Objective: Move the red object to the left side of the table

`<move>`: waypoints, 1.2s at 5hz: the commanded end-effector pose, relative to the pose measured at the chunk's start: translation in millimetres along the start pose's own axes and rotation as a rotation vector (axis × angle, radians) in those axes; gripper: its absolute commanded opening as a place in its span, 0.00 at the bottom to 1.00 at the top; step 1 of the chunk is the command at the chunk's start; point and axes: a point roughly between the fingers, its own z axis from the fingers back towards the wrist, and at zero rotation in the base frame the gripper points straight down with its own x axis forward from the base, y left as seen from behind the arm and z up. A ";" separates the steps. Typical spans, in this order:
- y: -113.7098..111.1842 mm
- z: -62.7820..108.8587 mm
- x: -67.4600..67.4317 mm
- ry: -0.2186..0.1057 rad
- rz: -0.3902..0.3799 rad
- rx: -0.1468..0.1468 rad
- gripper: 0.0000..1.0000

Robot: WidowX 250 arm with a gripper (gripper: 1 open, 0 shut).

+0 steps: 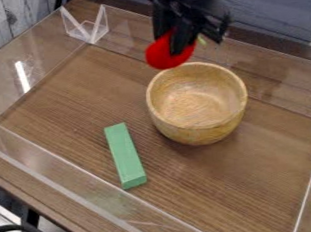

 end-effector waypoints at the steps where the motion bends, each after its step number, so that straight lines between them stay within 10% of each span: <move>1: 21.0 12.3 0.8 -0.037 0.086 0.018 0.00; 6: 90.0 -57.4 -9.0 0.047 0.195 0.044 0.00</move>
